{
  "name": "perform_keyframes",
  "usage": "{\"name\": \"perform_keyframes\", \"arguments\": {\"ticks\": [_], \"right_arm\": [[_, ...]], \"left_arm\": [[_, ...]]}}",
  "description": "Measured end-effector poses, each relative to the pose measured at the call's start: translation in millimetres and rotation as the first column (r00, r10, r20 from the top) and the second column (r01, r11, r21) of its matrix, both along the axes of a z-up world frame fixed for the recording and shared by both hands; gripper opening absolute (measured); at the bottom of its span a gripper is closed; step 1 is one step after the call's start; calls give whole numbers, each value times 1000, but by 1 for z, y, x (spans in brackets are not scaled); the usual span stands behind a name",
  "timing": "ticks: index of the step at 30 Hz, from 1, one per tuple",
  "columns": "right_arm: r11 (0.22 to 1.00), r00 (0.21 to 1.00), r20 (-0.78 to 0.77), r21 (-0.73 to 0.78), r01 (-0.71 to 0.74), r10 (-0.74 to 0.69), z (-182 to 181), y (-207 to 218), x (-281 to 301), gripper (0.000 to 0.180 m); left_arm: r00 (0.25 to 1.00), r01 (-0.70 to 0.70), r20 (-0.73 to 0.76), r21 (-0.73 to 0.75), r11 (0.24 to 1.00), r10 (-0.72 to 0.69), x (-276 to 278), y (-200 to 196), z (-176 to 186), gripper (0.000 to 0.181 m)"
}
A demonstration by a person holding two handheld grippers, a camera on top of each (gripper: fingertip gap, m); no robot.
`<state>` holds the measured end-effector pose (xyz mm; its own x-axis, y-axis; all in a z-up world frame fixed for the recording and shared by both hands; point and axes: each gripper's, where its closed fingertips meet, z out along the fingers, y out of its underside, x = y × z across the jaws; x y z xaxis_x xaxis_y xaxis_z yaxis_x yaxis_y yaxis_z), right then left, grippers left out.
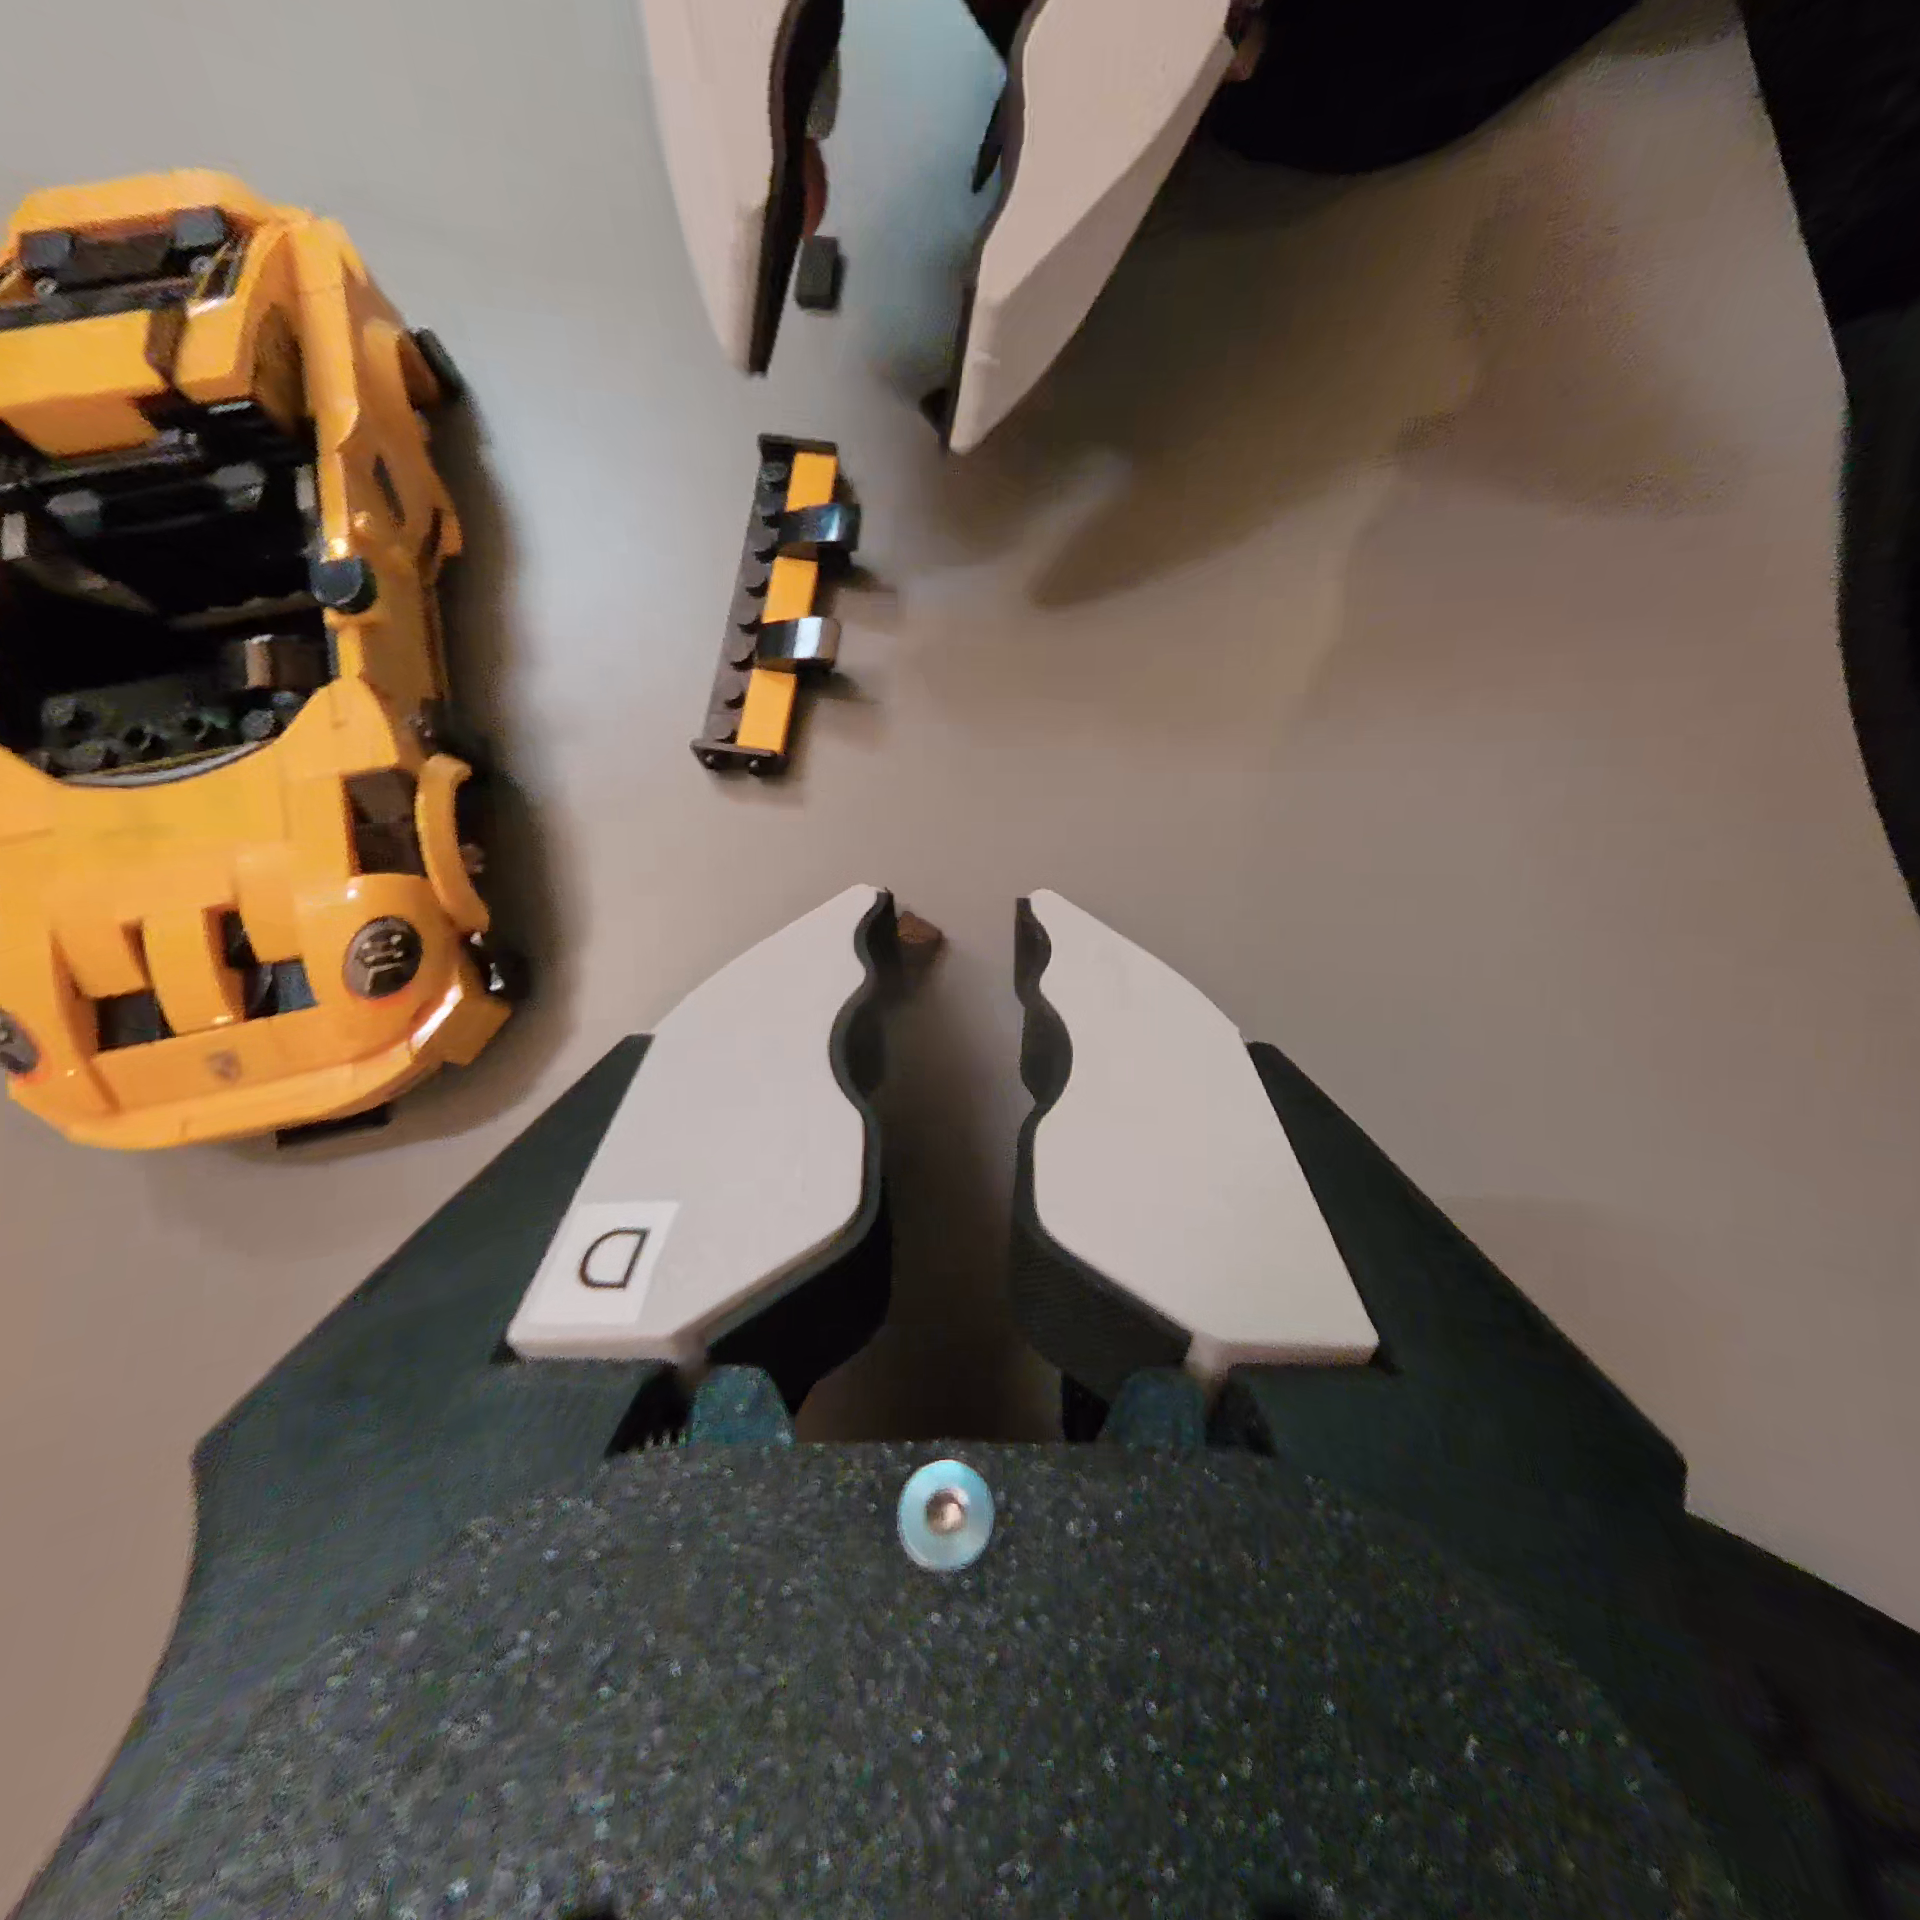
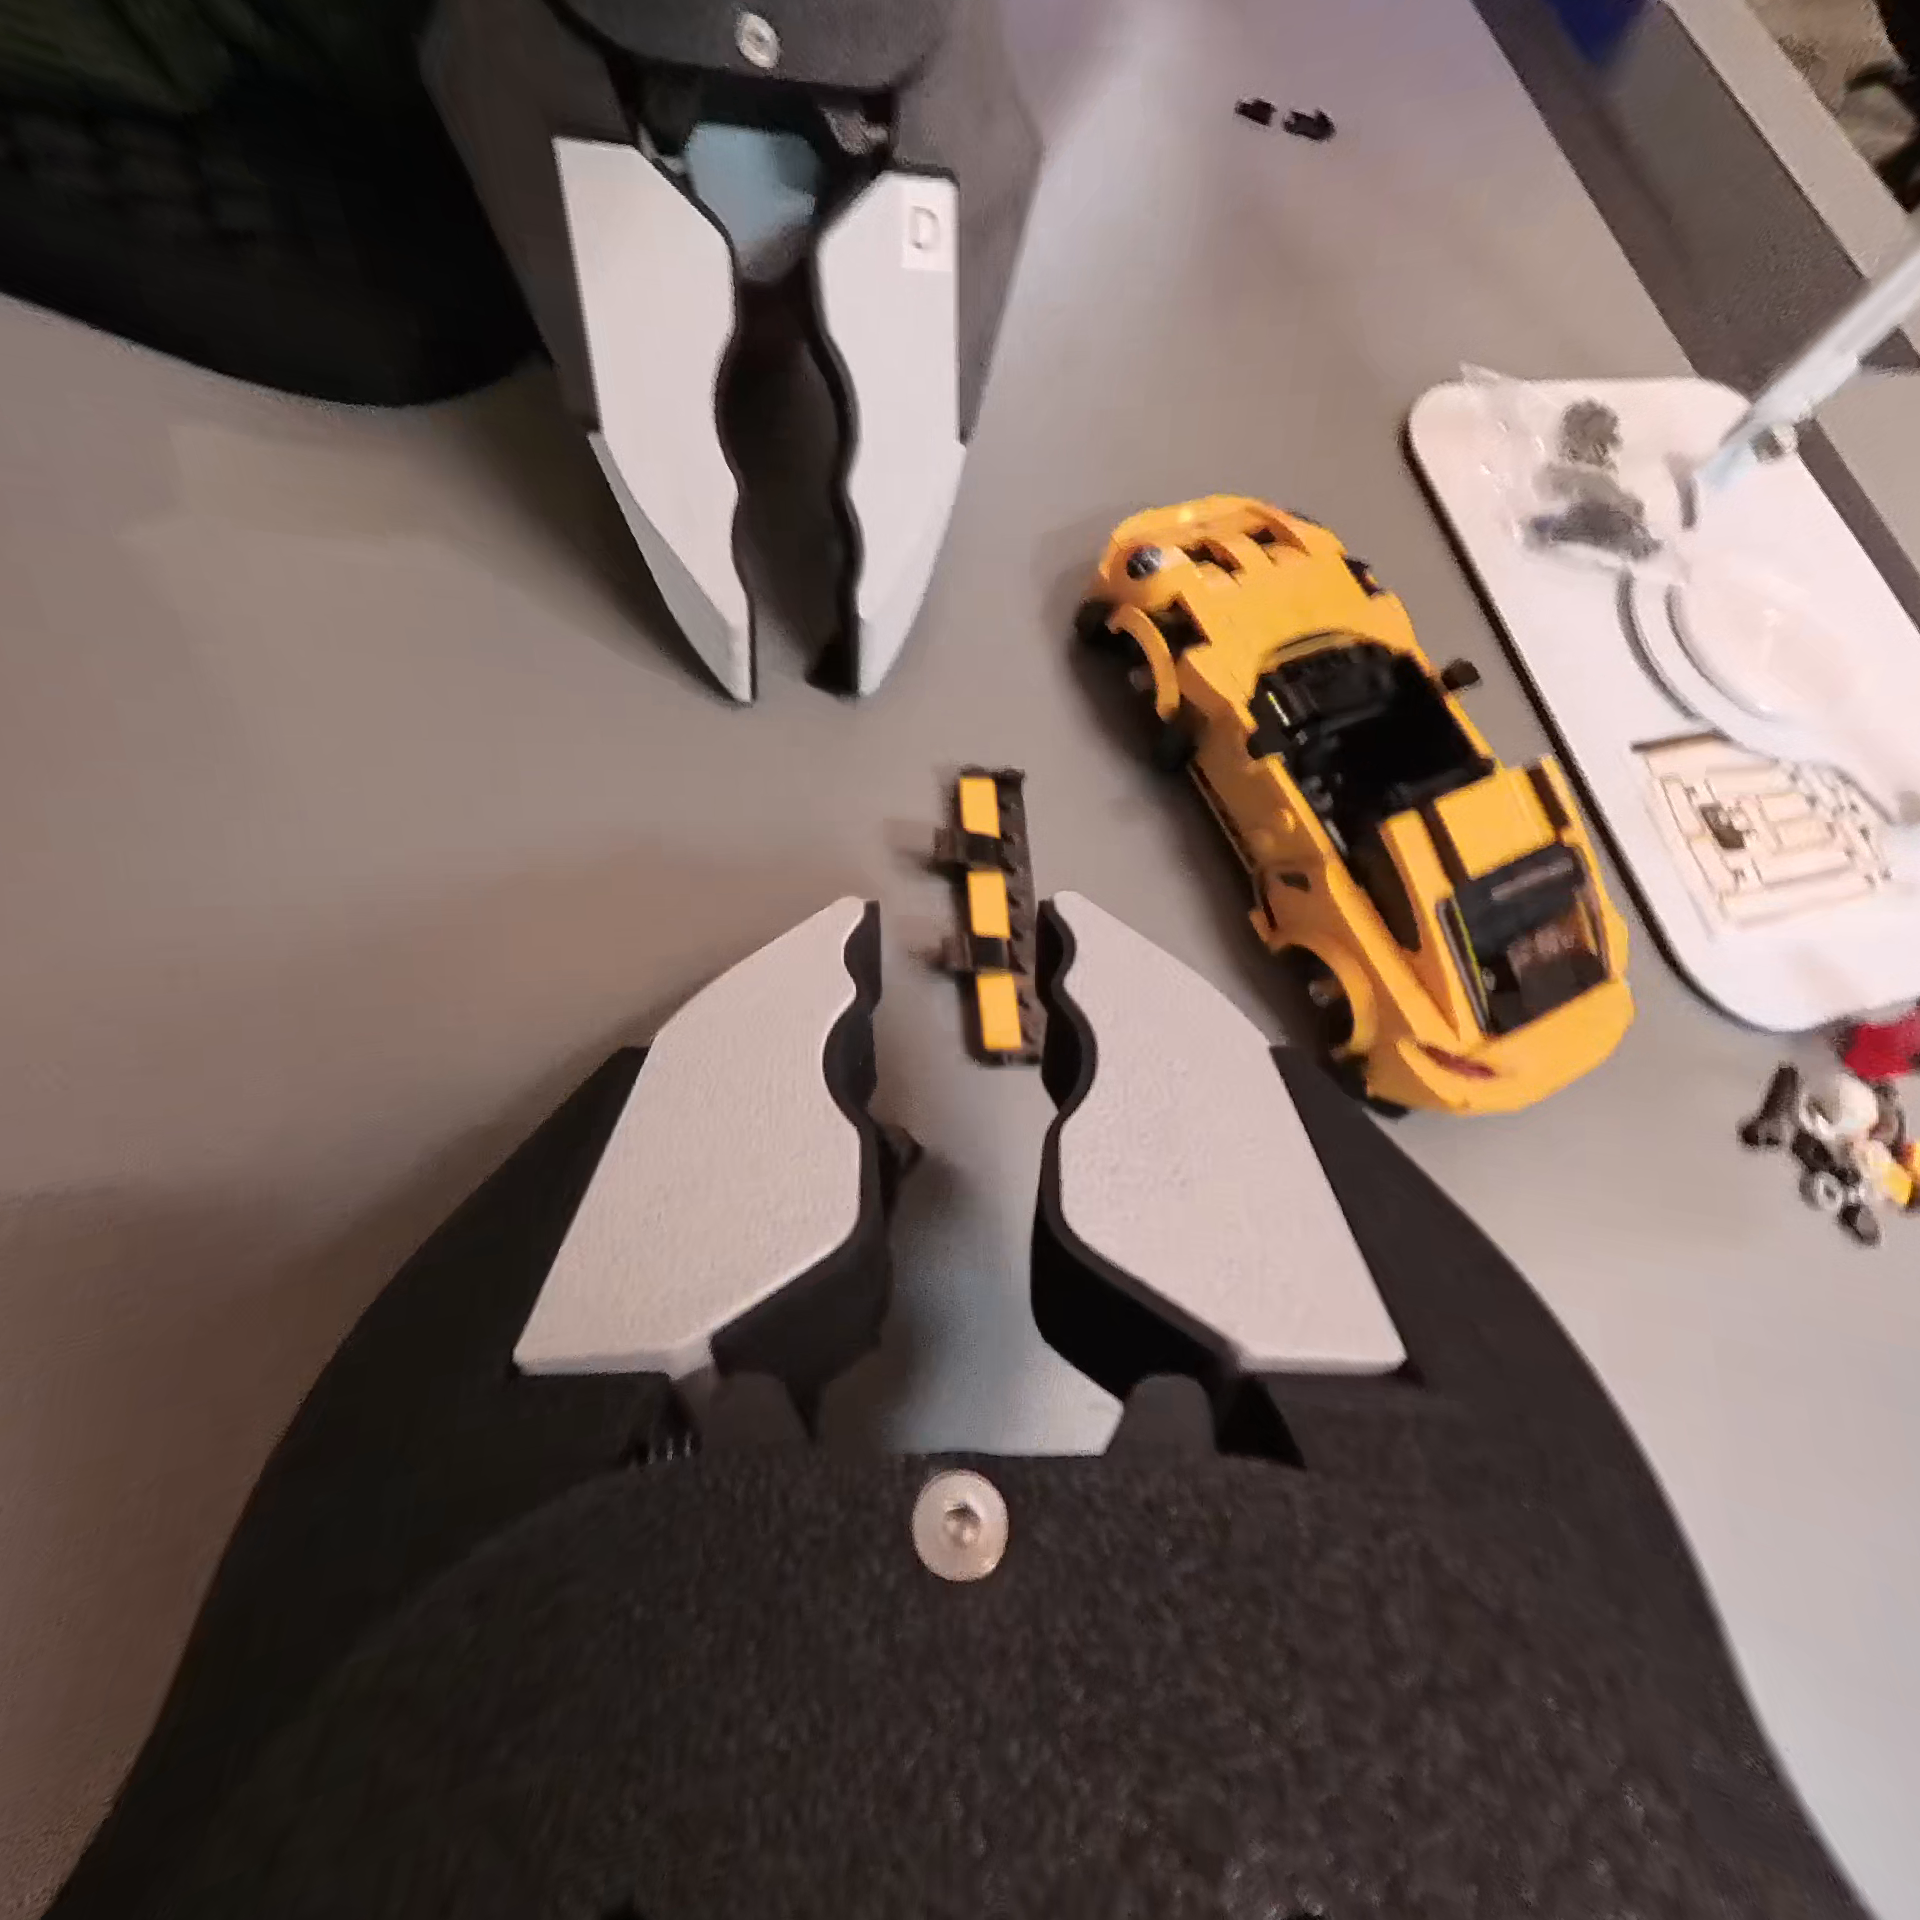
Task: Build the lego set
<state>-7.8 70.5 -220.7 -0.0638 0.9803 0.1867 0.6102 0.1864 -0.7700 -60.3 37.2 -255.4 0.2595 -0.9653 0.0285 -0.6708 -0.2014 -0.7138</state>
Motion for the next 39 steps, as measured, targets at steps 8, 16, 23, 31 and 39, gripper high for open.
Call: {"name": "perform_keyframes", "arguments": {"ticks": [8, 16, 23, 31, 39], "right_arm": [[1000, 996, 89, 5, -25, 24, -7, 4, -9, 30], [999, 969, 243, -31, -40, 46, -26, 19, 1, 29], [986, 919, 361, -112, -126, 158, -35, 20, 2, 27], [970, 885, 401, -147, -194, 238, -37, 11, -5, 24], [965, 872, 413, -128, -228, 261, -37, -12, -7, 24]], "left_arm": [[999, -40, -12, 63, 997, 41, -9, 7, 5, 38], [996, -74, -39, 14, 997, 74, -12, 8, 0, 20], [989, -133, -66, -24, 991, 131, -14, 9, -1, 9], [991, -135, -5, -43, 990, 135, -14, 6, 10, 14], [992, -129, -12, -14, 991, 129, -16, 6, 9, 16]]}}
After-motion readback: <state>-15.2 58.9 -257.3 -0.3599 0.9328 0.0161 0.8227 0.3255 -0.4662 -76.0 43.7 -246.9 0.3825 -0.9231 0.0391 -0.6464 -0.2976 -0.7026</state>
